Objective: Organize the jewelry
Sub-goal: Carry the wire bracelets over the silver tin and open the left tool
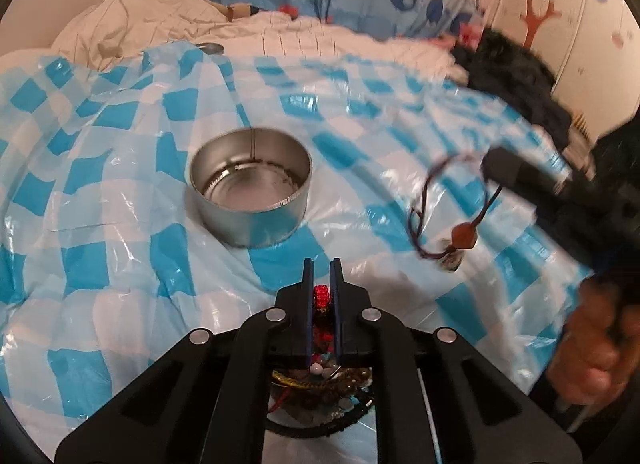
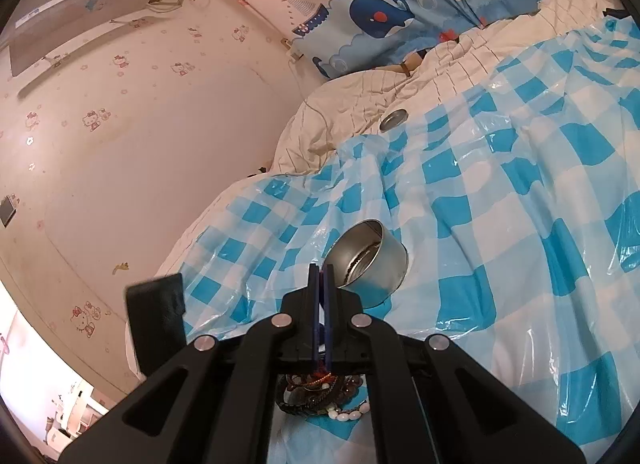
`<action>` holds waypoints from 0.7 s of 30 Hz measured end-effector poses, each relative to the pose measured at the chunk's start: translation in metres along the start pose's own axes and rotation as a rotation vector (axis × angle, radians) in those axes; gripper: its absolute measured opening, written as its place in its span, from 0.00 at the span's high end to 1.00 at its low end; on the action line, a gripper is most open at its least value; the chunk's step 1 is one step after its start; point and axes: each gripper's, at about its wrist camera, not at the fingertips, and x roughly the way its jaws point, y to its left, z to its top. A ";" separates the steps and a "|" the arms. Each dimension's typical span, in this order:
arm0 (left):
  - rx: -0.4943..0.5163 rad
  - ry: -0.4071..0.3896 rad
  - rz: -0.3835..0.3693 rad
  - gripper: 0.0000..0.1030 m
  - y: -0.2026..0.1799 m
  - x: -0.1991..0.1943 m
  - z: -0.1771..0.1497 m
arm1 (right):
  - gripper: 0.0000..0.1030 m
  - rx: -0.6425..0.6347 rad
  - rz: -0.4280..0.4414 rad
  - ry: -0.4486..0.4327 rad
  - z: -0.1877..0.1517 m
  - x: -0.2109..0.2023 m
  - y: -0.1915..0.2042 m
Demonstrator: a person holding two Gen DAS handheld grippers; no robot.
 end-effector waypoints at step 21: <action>-0.153 -0.102 -0.052 0.94 0.045 0.032 0.081 | 0.98 -0.028 0.005 0.009 0.017 0.028 0.008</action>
